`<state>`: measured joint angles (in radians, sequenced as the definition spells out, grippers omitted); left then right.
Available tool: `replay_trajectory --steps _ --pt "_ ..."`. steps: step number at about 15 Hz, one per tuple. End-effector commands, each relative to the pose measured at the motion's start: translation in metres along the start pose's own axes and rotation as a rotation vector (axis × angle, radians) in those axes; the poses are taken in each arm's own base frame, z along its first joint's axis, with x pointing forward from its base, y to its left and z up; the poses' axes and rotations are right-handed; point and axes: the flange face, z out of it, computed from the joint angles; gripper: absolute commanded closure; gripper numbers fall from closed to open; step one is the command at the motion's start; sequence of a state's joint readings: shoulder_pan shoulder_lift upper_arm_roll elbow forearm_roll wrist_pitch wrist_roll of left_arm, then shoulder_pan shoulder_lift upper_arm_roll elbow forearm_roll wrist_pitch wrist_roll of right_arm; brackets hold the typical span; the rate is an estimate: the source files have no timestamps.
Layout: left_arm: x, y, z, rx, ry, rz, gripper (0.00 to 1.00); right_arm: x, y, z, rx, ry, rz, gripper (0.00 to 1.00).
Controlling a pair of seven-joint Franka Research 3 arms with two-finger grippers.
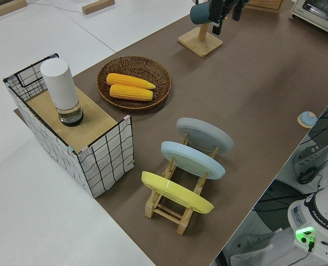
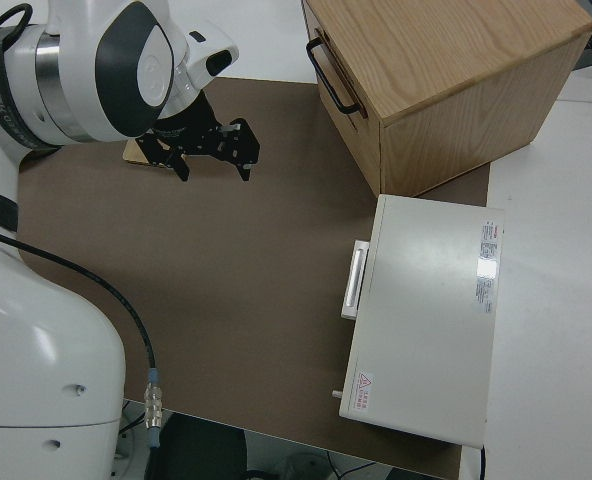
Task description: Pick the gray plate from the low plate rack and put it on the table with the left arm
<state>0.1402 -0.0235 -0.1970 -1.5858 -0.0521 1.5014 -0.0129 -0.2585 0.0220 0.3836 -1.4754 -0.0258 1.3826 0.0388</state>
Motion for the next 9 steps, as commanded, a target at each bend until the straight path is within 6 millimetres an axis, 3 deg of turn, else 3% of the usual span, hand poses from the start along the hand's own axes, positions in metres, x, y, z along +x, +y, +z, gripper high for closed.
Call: replay_trajectory --steps 1,9 --pt "0.0010 0.0002 -0.0025 -0.012 0.001 -0.003 0.01 -0.0022 0.0030 -0.0033 -0.006 -0.002 0.017 0.017" --pt "-0.0005 0.0004 -0.0003 -0.013 -0.011 -0.004 0.01 -0.0022 0.0022 -0.0033 -0.006 -0.002 0.016 0.017"
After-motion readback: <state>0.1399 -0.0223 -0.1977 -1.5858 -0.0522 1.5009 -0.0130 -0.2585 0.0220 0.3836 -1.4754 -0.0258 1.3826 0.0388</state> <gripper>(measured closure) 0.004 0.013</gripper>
